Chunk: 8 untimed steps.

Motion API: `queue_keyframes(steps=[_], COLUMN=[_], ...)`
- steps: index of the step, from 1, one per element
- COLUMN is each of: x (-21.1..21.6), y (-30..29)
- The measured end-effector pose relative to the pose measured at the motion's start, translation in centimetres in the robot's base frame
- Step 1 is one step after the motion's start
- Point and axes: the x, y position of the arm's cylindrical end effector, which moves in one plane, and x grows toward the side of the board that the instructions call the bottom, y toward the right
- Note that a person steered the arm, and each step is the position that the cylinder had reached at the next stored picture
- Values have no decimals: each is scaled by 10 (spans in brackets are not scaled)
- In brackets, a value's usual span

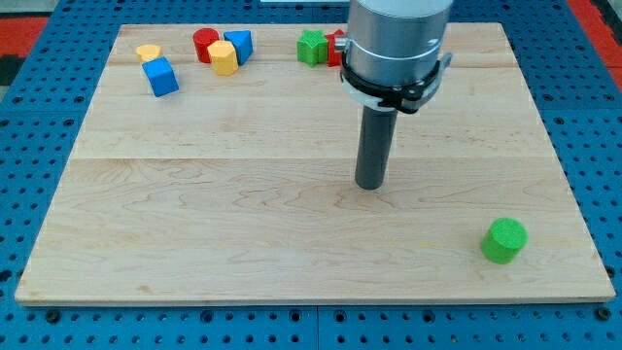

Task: Nudge green star and red star right a bit

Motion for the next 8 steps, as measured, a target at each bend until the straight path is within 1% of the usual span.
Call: queue_keyframes(steps=[2, 3, 4, 7, 8], x=[-41, -51, -83, -159, -177], y=[-5, -5, -18, -96, -105])
